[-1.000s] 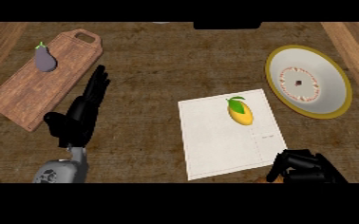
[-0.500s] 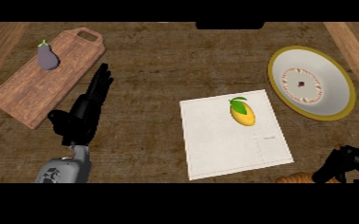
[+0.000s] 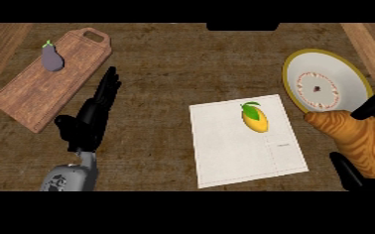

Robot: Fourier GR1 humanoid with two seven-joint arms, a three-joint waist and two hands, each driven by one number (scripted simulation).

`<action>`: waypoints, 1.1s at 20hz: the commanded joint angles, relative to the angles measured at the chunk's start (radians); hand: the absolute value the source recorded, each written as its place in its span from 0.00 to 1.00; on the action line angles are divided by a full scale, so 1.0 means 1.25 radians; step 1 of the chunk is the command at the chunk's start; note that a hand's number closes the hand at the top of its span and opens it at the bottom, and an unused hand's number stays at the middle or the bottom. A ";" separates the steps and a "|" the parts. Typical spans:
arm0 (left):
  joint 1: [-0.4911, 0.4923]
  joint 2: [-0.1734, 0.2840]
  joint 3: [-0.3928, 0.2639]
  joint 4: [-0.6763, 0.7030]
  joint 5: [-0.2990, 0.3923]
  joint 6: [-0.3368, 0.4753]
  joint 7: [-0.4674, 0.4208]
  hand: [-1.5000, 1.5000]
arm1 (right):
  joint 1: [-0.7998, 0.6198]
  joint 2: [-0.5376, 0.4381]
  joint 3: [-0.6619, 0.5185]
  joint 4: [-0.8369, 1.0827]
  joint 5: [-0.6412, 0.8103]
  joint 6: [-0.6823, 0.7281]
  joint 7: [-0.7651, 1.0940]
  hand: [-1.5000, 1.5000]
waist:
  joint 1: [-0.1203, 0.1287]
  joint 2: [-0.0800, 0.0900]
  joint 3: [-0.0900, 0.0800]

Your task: Pick the croissant from the placemat and place it in the bowl

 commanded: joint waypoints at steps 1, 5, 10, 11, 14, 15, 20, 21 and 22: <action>-0.045 0.002 0.030 0.054 0.012 -0.007 -0.002 0.50 | -0.100 -0.020 0.001 0.087 0.001 0.008 0.049 1.00 | -0.004 0.001 0.001; -0.023 -0.021 -0.003 0.059 -0.029 0.022 -0.029 0.50 | -0.142 -0.087 -0.014 0.229 0.135 0.005 -0.037 1.00 | 0.001 0.003 0.001; 0.036 -0.006 -0.006 -0.002 -0.004 -0.012 -0.037 0.50 | -0.160 -0.122 0.019 0.409 0.274 -0.033 -0.194 1.00 | 0.012 0.004 0.001; -0.041 0.012 0.029 0.021 0.015 -0.020 -0.001 0.50 | -0.123 -0.117 0.023 0.420 0.310 -0.063 -0.244 1.00 | 0.004 0.004 0.002; -0.012 -0.033 -0.024 0.033 -0.044 0.025 -0.031 0.50 | -0.159 -0.127 -0.004 0.539 0.325 -0.094 -0.296 1.00 | 0.002 0.003 0.001; -0.011 -0.014 -0.005 0.012 -0.009 -0.006 -0.012 0.50 | -0.214 -0.125 0.001 0.638 0.347 -0.122 -0.318 1.00 | 0.012 0.005 0.001; -0.051 -0.005 0.027 0.060 0.005 -0.011 -0.019 0.50 | -0.219 -0.122 -0.002 0.824 0.418 -0.223 -0.449 1.00 | 0.006 0.005 0.001; -0.073 0.013 0.053 0.106 0.019 -0.031 -0.048 0.50 | -0.249 -0.131 -0.015 0.893 0.416 -0.243 -0.499 1.00 | 0.008 0.007 0.002; -0.034 0.001 0.014 -0.029 0.004 -0.010 0.047 0.50 | -0.258 -0.143 -0.031 0.915 0.397 -0.215 -0.496 1.00 | 0.009 0.002 0.002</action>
